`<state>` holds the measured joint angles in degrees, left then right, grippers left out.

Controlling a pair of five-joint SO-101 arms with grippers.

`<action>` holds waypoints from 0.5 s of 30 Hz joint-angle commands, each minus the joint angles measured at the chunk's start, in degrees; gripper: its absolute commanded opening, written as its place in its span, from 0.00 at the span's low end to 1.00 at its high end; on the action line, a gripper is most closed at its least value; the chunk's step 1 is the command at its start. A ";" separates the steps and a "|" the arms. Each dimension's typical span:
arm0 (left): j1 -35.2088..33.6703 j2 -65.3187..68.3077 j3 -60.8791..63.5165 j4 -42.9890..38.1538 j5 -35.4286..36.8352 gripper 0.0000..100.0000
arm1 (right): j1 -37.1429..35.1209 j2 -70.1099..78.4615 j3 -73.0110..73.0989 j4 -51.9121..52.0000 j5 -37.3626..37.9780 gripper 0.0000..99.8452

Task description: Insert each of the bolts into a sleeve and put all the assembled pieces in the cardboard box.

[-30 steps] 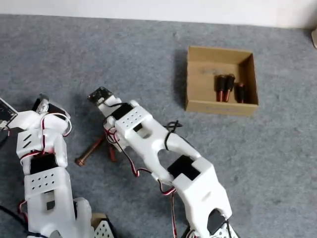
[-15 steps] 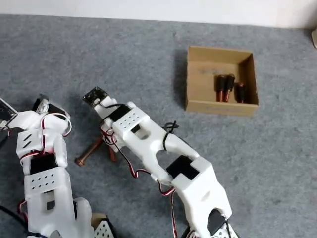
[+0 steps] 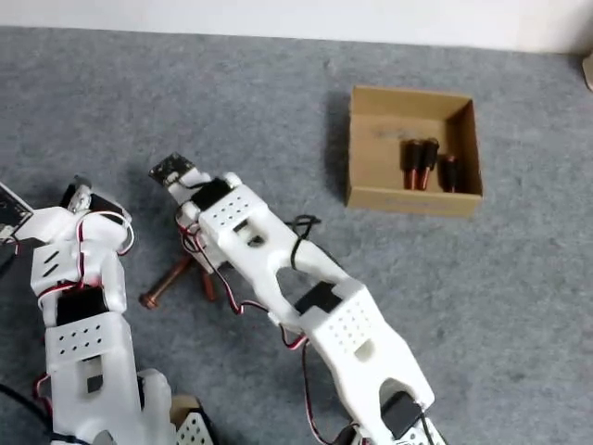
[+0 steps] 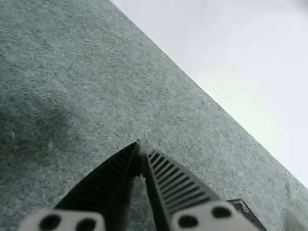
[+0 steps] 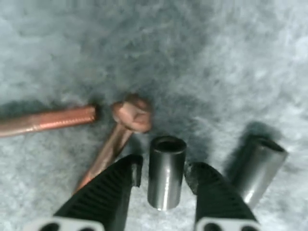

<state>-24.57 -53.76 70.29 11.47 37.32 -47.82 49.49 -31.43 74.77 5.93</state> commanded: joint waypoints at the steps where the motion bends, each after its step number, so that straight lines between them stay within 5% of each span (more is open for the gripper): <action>1: -0.48 -1.45 -3.30 0.26 0.35 0.01 | 1.36 3.82 -5.49 0.75 -0.18 0.00; 15: -0.13 -1.45 -3.03 0.26 0.35 0.01 | 3.03 2.42 -10.95 8.40 -0.26 0.00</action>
<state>-24.57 -53.76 70.29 11.47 37.32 -46.07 52.84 -39.16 80.57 6.02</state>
